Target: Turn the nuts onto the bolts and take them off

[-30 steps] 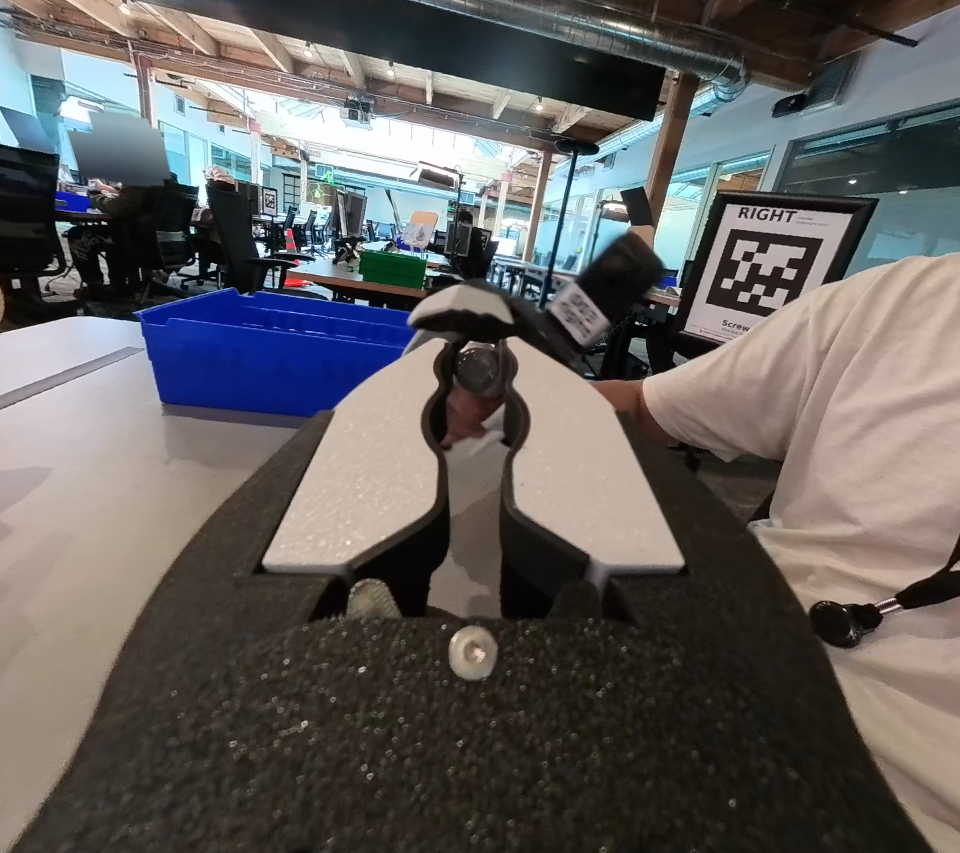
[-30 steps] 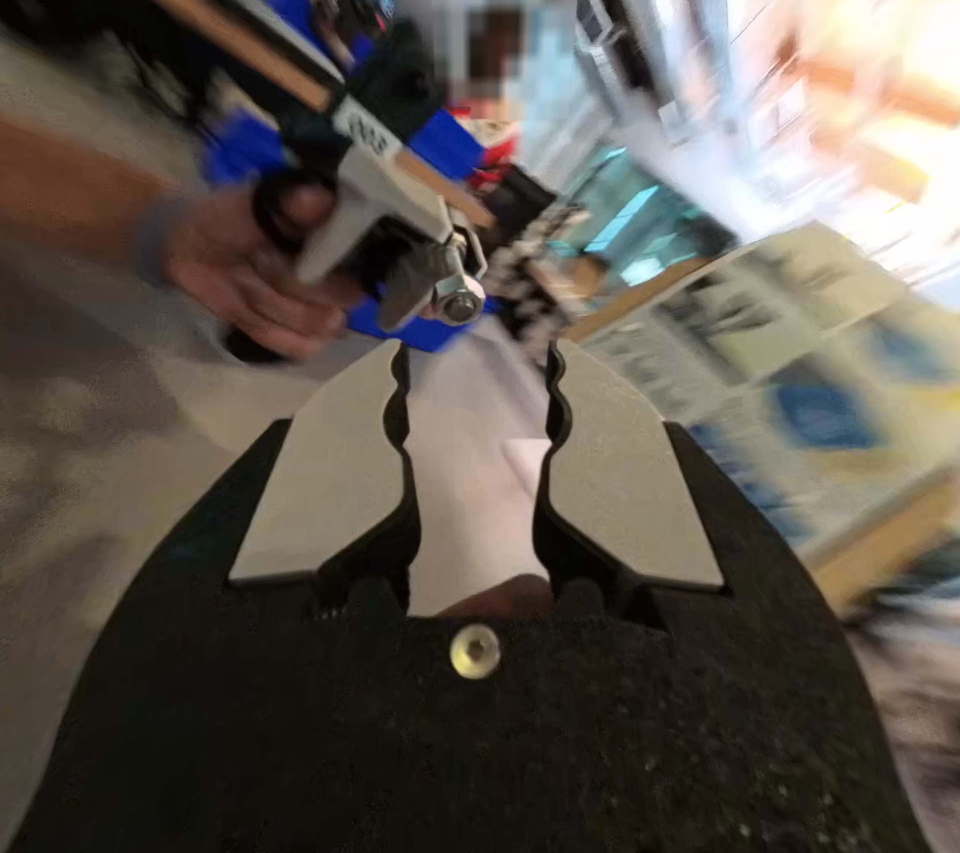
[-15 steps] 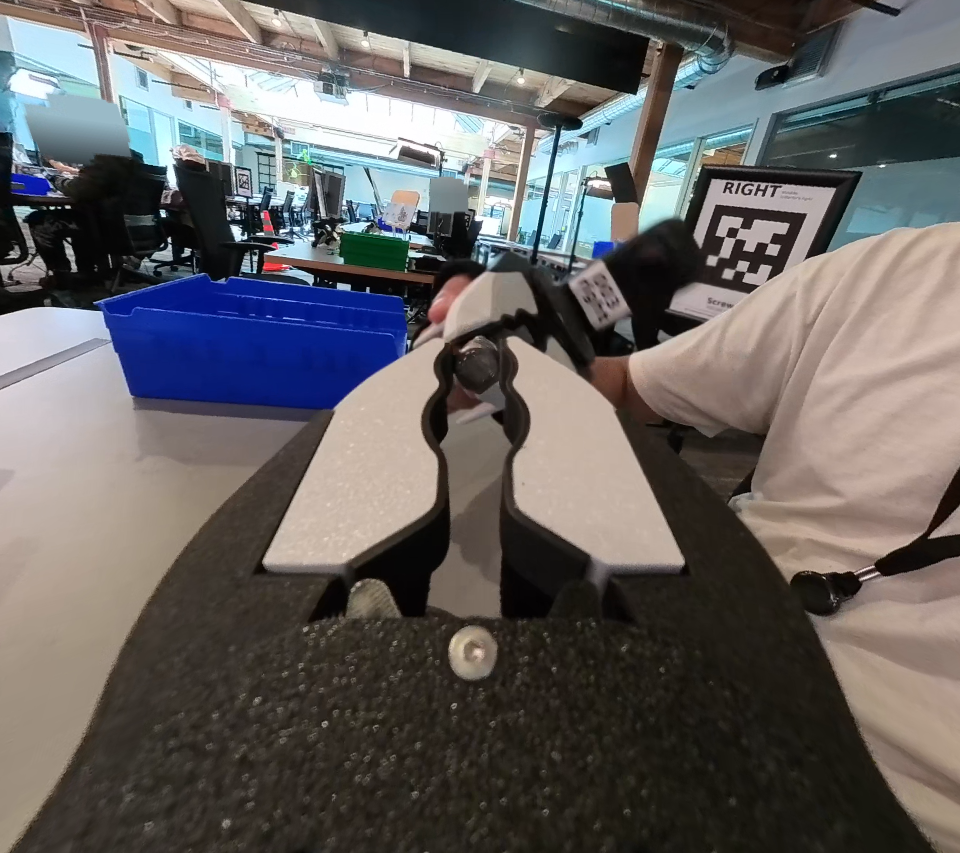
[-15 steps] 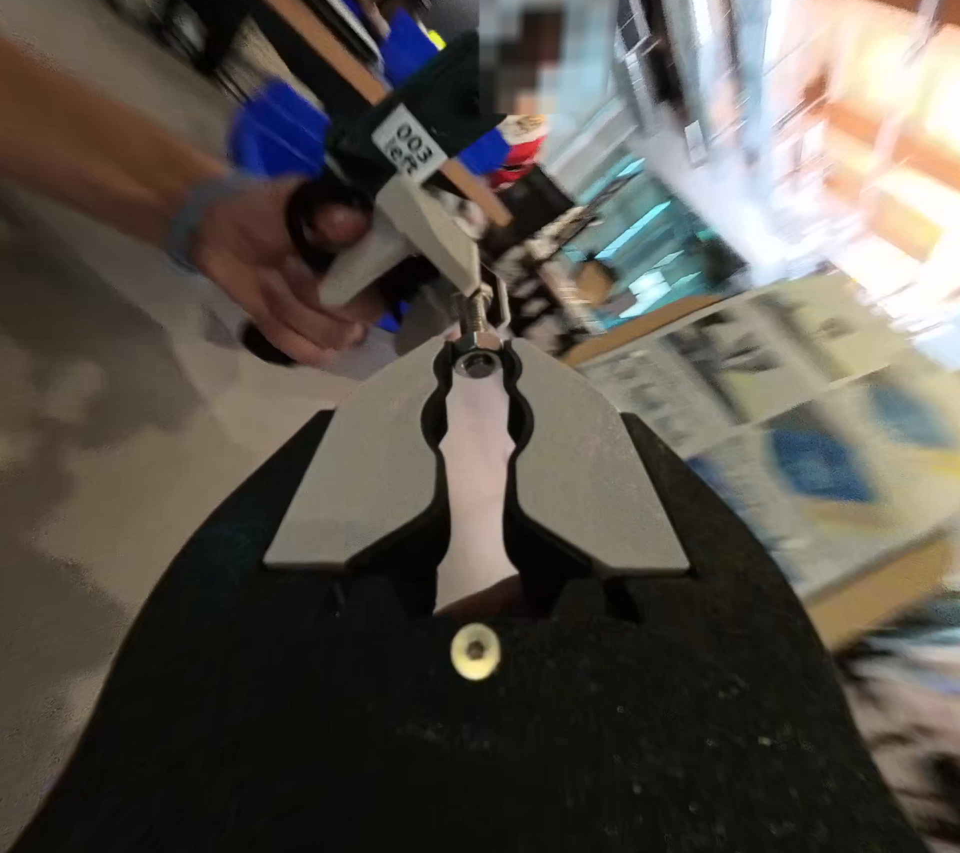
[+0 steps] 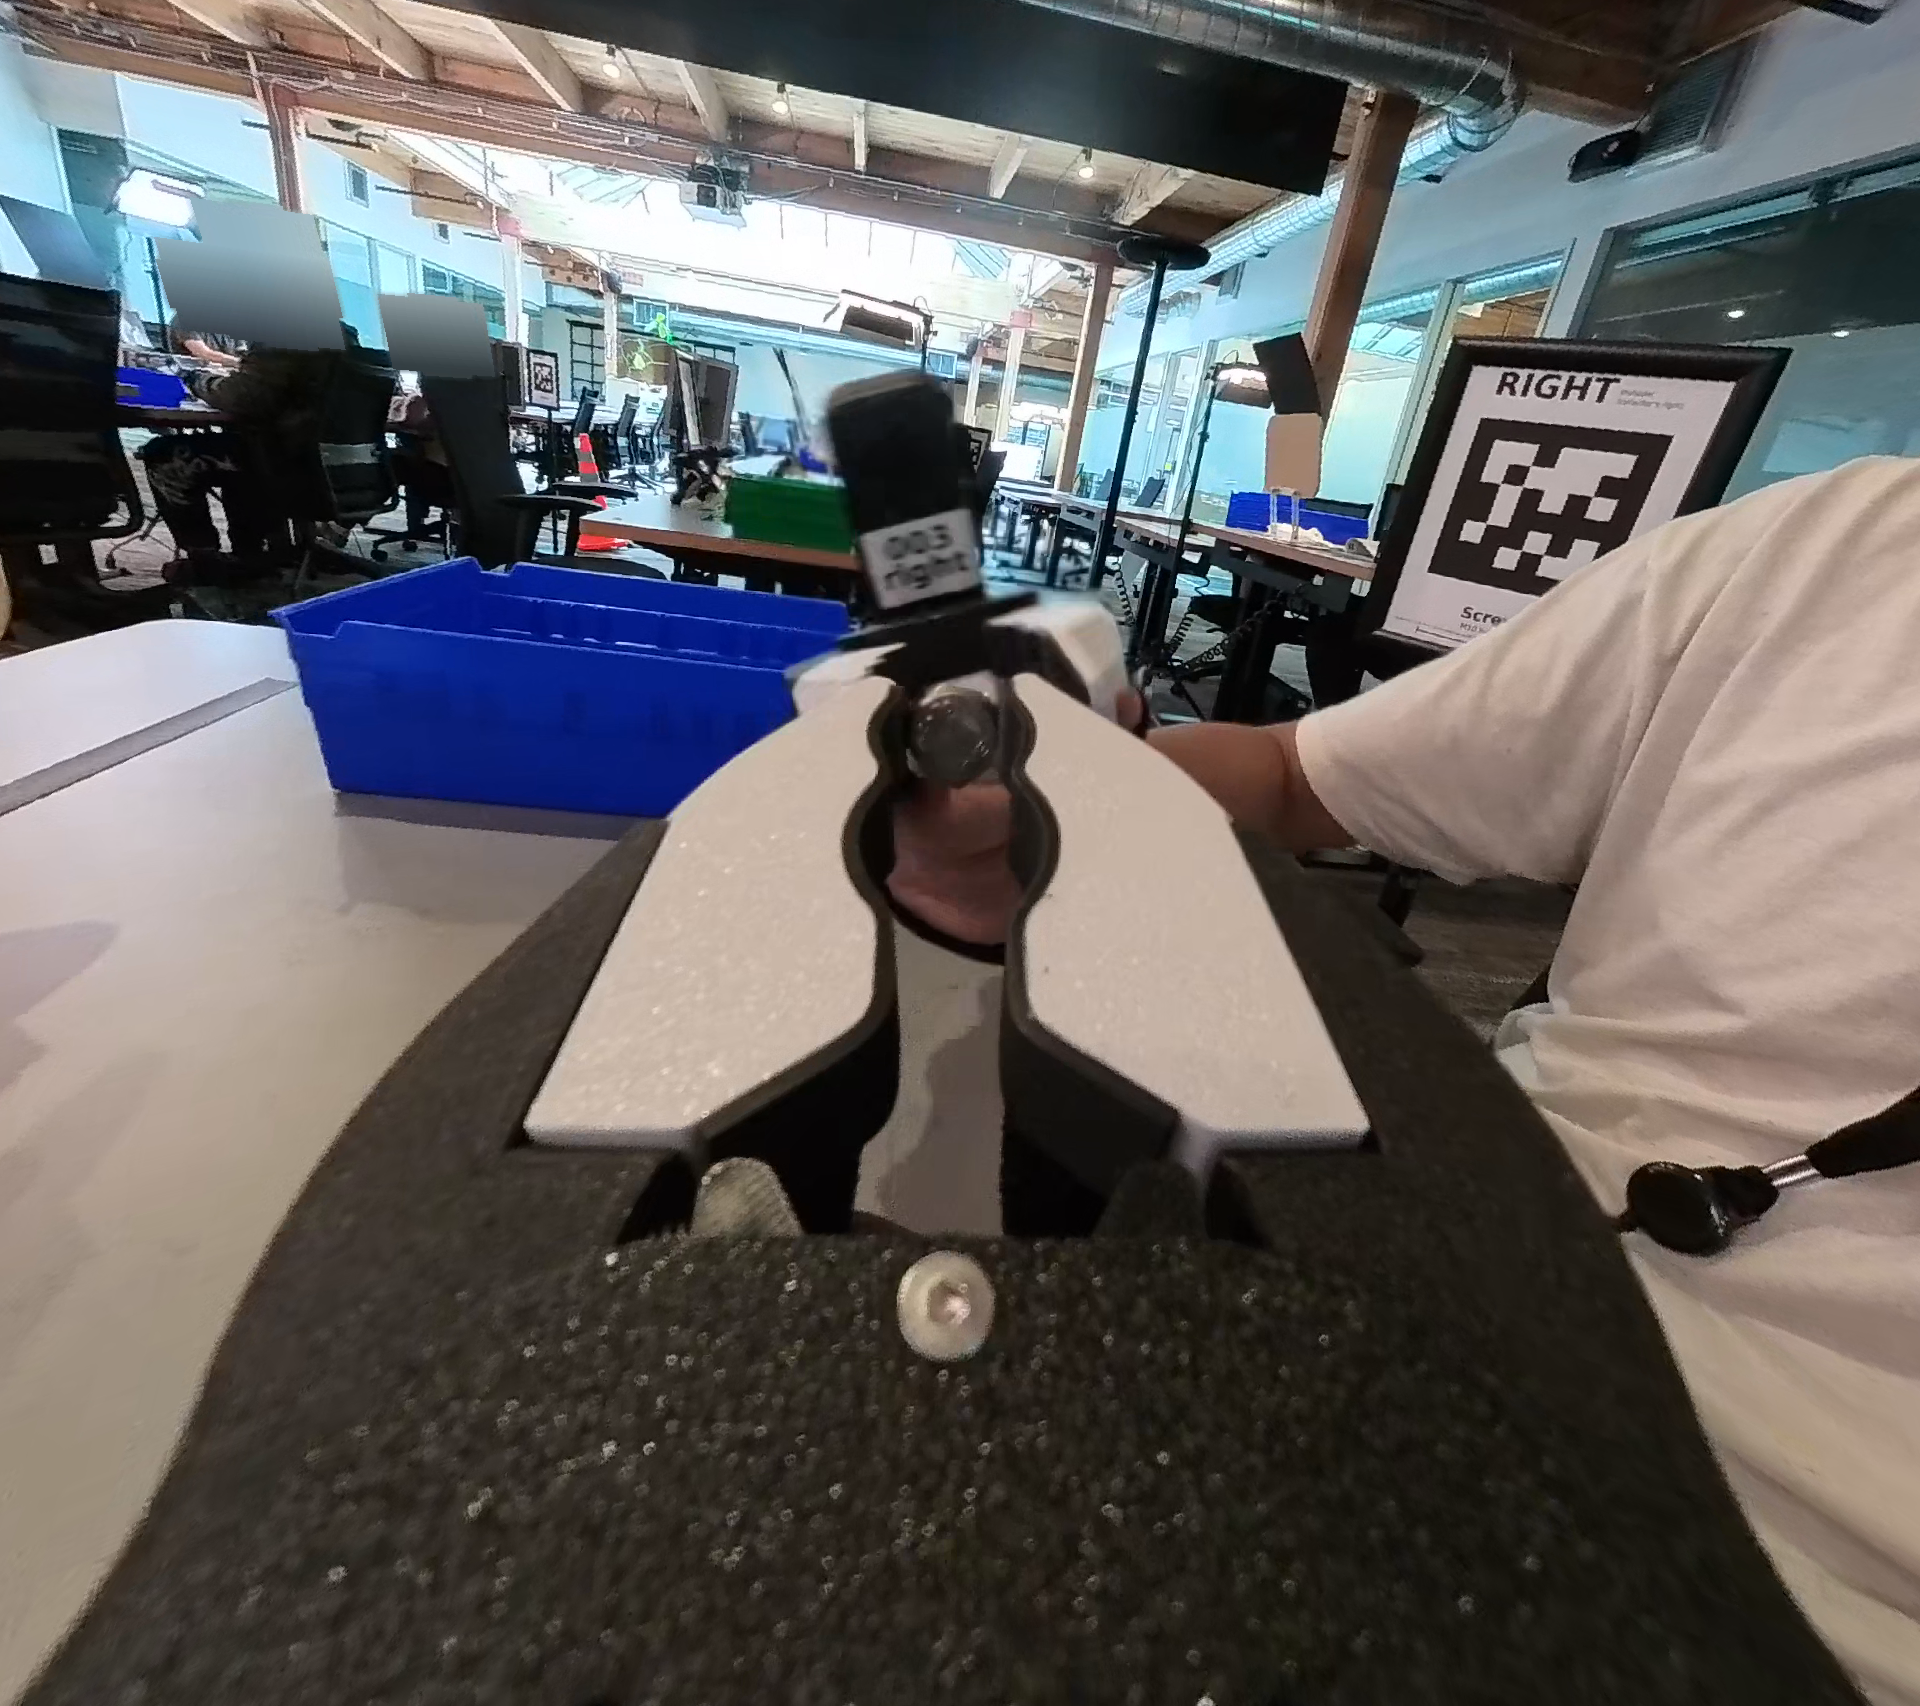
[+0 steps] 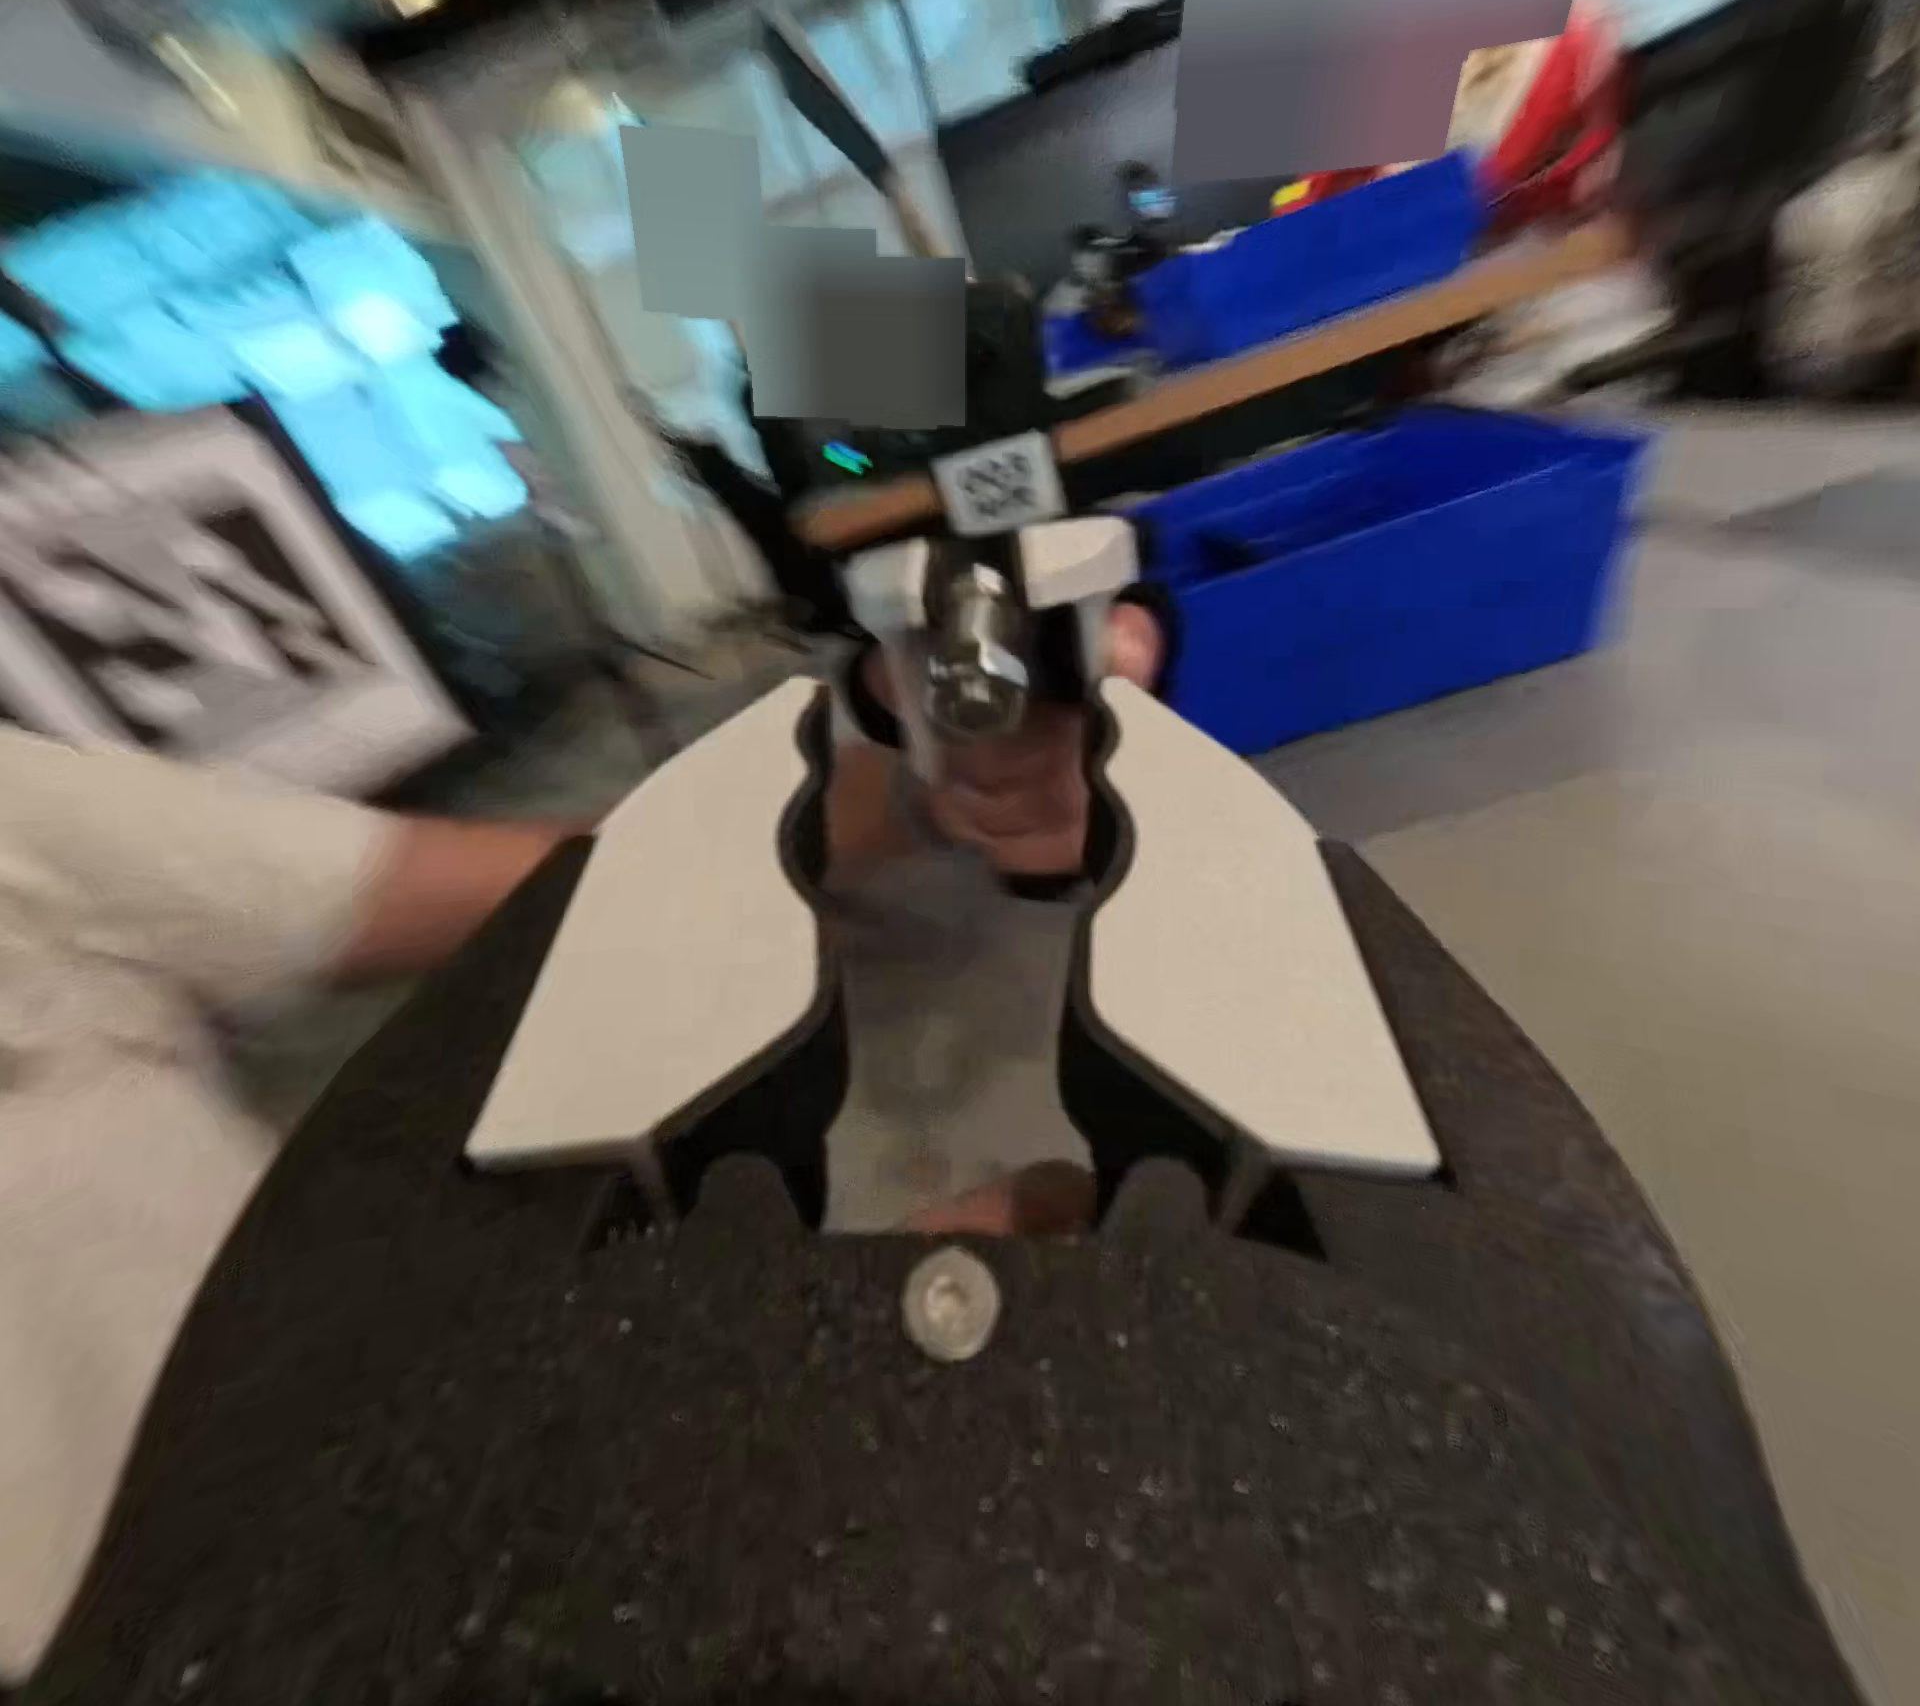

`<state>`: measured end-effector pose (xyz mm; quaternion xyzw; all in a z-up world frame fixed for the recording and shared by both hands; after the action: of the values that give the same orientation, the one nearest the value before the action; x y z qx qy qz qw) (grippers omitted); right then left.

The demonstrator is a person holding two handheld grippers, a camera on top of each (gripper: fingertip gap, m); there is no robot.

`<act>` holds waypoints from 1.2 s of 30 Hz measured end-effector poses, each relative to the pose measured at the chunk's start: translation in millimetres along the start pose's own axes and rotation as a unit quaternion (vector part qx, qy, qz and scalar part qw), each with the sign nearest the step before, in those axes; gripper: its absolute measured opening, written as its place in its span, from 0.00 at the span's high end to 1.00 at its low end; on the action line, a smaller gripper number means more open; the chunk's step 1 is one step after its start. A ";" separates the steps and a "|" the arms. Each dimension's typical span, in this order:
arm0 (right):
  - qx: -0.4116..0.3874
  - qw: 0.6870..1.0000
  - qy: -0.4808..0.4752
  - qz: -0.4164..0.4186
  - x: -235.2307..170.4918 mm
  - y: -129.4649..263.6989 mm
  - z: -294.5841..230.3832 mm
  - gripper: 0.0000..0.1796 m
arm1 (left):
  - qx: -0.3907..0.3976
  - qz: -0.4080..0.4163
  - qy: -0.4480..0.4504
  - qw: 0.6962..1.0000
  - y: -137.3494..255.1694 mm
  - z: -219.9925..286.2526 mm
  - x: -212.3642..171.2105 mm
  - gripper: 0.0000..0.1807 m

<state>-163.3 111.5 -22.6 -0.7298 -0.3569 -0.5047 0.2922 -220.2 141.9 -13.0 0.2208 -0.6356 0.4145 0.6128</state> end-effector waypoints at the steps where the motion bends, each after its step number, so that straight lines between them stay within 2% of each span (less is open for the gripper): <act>1: -0.059 0.992 0.109 -0.003 -5.2 0.4 4.2 0.72 | -0.002 0.004 0.002 1.000 0.8 0.0 0.9 0.91; 2: -0.126 0.967 0.223 -0.006 -8.2 1.4 9.8 0.71 | -0.003 0.008 0.004 1.000 1.5 0.0 2.0 0.91; 4: -0.224 0.876 0.428 0.012 -4.3 5.6 11.0 0.72 | -0.008 0.013 0.009 1.000 2.0 0.5 2.7 0.91; 6: -0.284 0.753 0.594 0.014 -1.1 5.7 6.7 0.72 | -0.014 0.013 0.014 1.000 1.1 1.4 1.8 0.91; 8: -0.301 0.635 0.711 0.023 -1.5 2.8 -2.2 0.74 | -0.019 0.010 0.017 1.000 -0.6 2.3 0.0 0.91; 9: -0.298 0.600 0.743 0.020 -4.0 0.0 -5.5 0.77 | -0.023 0.008 0.019 1.000 -1.5 2.9 -1.1 0.91; 11: -0.290 0.581 0.760 0.013 -7.1 -4.6 -8.7 0.81 | -0.028 0.005 0.021 0.999 -3.1 4.1 -2.5 0.91; 13: -0.292 0.582 0.759 0.022 -3.0 -4.5 -9.3 0.86 | -0.034 0.004 0.023 0.999 -4.1 5.5 -3.2 0.91; 15: -0.281 0.607 0.743 0.022 -1.9 -4.3 -10.3 0.90 | -0.035 0.005 0.021 0.999 -4.4 6.1 -2.4 0.91; 16: -0.272 0.639 0.720 0.021 -2.2 -4.3 -11.2 0.90 | -0.036 0.003 0.019 0.999 -4.6 7.0 -2.0 0.91; 19: -0.220 0.791 0.571 -0.007 -2.0 -3.3 -9.6 0.90 | -0.031 -0.003 0.011 0.999 -5.4 7.5 -2.7 0.91; 22: -0.147 0.935 0.321 -0.022 -0.5 -3.7 -9.3 0.90 | -0.031 0.002 0.009 0.999 -5.7 7.6 -0.8 0.91; 24: -0.080 0.989 0.119 -0.034 -2.7 -4.6 -7.8 0.90 | -0.027 -0.003 0.006 1.000 -5.0 7.0 -1.5 0.91; 25: -0.045 0.998 0.023 -0.044 -4.1 -4.6 -6.3 0.90 | -0.022 -0.007 0.004 1.000 -4.8 6.4 -2.4 0.91; 27: 0.005 0.991 -0.115 -0.063 -6.5 -4.0 -2.2 0.90 | -0.014 -0.014 0.003 1.000 -4.8 4.0 -4.8 0.91; 29: 0.018 0.986 -0.154 -0.063 -7.0 -3.1 -1.0 0.90 | -0.016 -0.010 0.007 1.000 -5.1 2.0 -5.6 0.91; 31: 0.007 0.997 -0.068 -0.042 -7.0 0.3 -5.4 0.87 | -0.024 -0.005 0.014 1.000 -5.6 2.6 -5.4 0.91; 33: -0.062 0.989 0.122 -0.051 -16.4 2.3 -4.7 0.76 | -0.021 -0.007 0.015 1.000 -5.1 1.2 -6.9 0.91; 34: -0.116 0.966 0.224 -0.053 -19.3 3.4 0.3 0.73 | -0.023 -0.003 0.019 1.000 -4.4 1.2 -6.5 0.91; 36: -0.201 0.896 0.393 -0.034 -16.1 7.6 4.6 0.72 | -0.024 0.003 0.022 0.999 -2.9 0.8 -5.1 0.91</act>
<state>-158.5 107.1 -39.8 -0.5022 -0.1283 -0.8213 0.2383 -217.6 138.5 -17.1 0.1953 -0.6321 0.4058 0.6306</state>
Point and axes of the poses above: each gripper's, where its closed fingertips meet, y back along the fingers, x out of its top, z = x × y across the jaws, the point moved 3 cm from there along y, back along the fingers, and after that the axes turned 12 degrees about -x, right-handed, at the moved point
